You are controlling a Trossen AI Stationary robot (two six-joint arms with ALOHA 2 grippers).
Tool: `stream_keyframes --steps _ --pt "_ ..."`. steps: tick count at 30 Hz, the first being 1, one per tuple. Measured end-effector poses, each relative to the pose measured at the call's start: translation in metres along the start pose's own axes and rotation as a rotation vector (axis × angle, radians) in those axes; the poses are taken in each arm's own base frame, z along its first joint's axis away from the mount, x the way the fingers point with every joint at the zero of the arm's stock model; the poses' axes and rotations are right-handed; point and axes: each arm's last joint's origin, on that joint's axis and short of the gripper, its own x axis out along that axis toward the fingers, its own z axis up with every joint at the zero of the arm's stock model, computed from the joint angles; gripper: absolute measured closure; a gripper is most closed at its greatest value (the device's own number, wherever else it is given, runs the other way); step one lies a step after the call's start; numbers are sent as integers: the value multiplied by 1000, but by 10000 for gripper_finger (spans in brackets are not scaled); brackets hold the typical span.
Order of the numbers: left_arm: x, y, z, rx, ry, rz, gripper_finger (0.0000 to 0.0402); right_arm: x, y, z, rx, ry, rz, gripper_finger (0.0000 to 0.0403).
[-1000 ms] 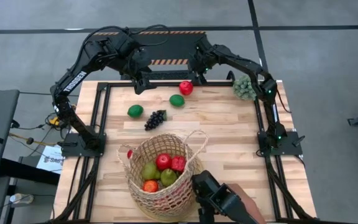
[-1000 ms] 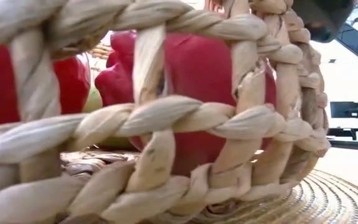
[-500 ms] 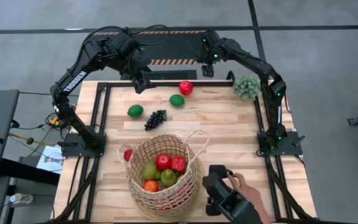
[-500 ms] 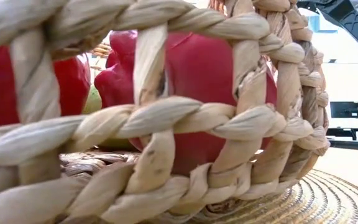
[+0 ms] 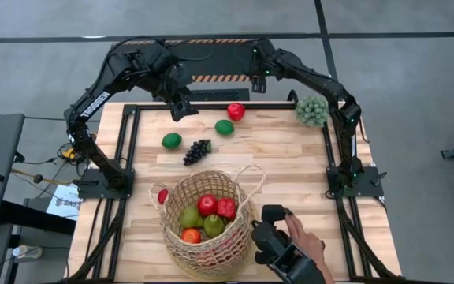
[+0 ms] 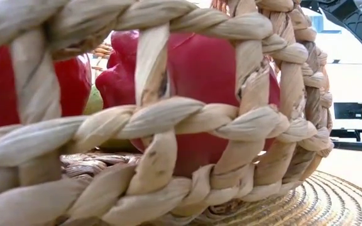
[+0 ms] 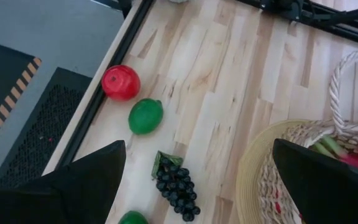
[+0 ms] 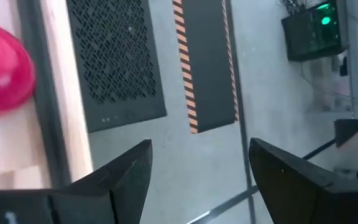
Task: Build produce basket
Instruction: Put the apple into the basket
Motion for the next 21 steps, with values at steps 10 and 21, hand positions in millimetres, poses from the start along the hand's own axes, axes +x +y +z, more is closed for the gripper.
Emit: stream_keyframes --steps 10,21 --pt "0 -1 0 6 -1 -2 12 1 -6 3 168 -103 15 107" --pt "0 -1 0 -4 0 0 12 5 -2 -1 340 26 -56 17"
